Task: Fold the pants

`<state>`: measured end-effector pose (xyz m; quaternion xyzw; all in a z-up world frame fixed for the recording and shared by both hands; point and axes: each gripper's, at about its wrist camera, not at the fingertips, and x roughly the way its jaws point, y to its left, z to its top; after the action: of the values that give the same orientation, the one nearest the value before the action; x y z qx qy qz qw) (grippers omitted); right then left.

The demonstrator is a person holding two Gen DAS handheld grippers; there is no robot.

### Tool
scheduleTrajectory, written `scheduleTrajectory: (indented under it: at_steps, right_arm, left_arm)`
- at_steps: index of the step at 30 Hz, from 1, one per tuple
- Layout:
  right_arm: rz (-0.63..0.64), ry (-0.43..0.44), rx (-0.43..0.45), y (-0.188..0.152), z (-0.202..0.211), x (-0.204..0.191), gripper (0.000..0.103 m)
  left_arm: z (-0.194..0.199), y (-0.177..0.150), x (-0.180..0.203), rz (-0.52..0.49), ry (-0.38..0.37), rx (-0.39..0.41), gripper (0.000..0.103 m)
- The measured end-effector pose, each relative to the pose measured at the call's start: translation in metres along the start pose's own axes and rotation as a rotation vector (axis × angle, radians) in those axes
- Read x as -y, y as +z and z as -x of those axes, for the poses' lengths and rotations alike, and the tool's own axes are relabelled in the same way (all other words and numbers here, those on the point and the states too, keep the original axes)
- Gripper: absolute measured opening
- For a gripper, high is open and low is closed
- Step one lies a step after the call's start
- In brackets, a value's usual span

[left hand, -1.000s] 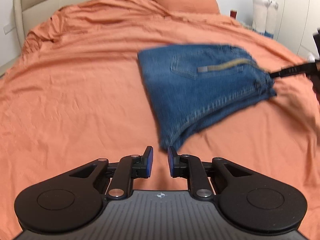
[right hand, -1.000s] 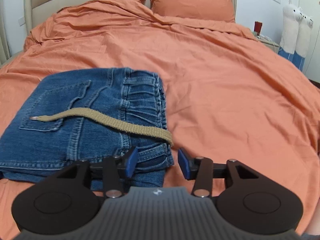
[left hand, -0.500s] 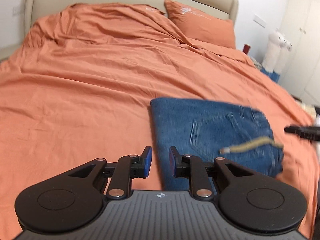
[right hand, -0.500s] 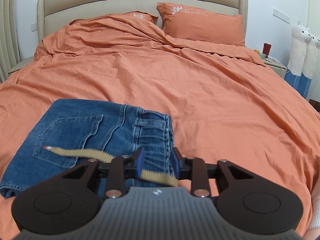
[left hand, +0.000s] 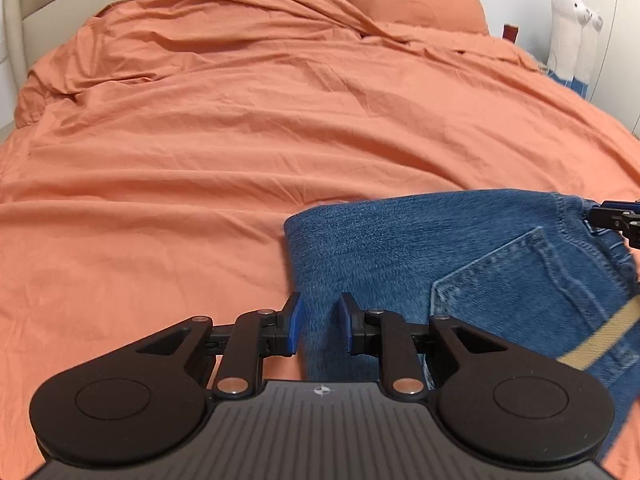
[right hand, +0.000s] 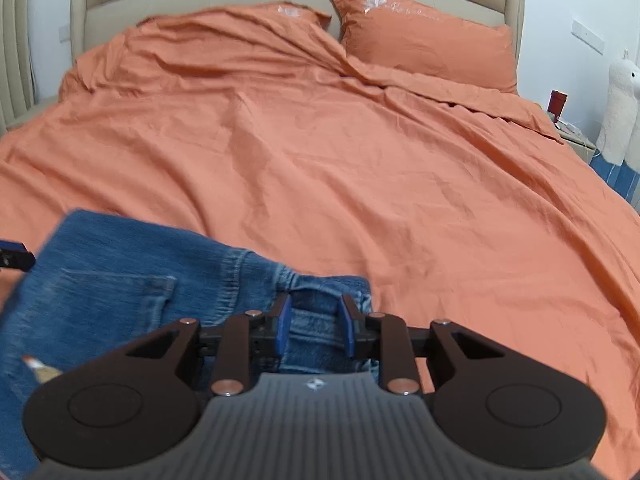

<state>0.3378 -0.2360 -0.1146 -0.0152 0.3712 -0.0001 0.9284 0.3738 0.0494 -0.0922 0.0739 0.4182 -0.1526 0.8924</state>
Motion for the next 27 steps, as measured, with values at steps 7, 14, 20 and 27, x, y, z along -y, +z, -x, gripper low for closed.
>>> scheduleTrajectory:
  at_steps: [7,14,20,27]
  right_arm:
    - [-0.066,0.003,-0.045,-0.008,-0.031,0.018,0.026]
    - [-0.252,0.103,-0.039,-0.005,-0.003,0.053,0.05]
    - [-0.441,0.262,-0.144,-0.035,0.004,0.095,0.064]
    - [-0.688,0.467,-0.24,-0.071,-0.022,0.116,0.066]
  left_arm:
    - [-0.02,-0.005,-0.002,-0.008,0.02,-0.037,0.036]
    - [0.013,-0.011,-0.03,0.162,-0.093,-0.023,0.051]
    - [0.012,-0.043,-0.067,0.471,-0.302,-0.093,0.063]
    - [-0.011,-0.071,-0.089,0.701,-0.499,-0.117,0.064]
